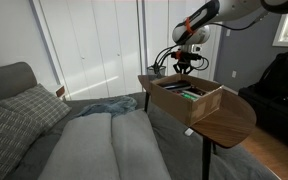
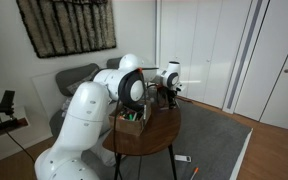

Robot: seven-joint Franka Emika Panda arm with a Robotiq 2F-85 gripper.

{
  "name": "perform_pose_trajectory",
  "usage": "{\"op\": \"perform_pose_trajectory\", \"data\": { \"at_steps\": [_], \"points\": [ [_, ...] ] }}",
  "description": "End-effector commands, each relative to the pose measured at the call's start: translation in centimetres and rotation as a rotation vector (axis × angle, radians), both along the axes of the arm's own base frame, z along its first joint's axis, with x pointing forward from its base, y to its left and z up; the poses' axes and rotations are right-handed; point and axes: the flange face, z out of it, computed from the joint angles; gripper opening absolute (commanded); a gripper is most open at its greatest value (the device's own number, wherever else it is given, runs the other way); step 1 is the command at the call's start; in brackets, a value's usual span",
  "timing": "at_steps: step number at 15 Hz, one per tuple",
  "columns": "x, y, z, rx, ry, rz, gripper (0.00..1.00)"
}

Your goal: Put the pen on the table in the stationary holder

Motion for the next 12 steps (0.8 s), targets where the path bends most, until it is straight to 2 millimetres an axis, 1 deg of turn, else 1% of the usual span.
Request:
{"op": "perform_pose_trajectory", "data": {
  "at_steps": [1,2,4,6,8,10,12],
  "points": [
    [-1.7,-0.8,6.5,-0.075,-0.106,0.004,0.03],
    [-1.9,-1.1,8.4,-0.096,-0.142,-0.002,0.03],
    [-2.0,-0.1,11.9,-0.139,-0.242,0.022,0.03],
    [-1.7,3.1,14.5,-0.201,-0.339,0.083,0.03],
    [-1.9,7.4,16.8,-0.288,-0.430,0.147,0.03],
    [-1.9,11.9,17.4,-0.381,-0.498,0.195,0.03],
    [-1.8,16.1,16.9,-0.475,-0.545,0.233,0.03]
  ]
}}
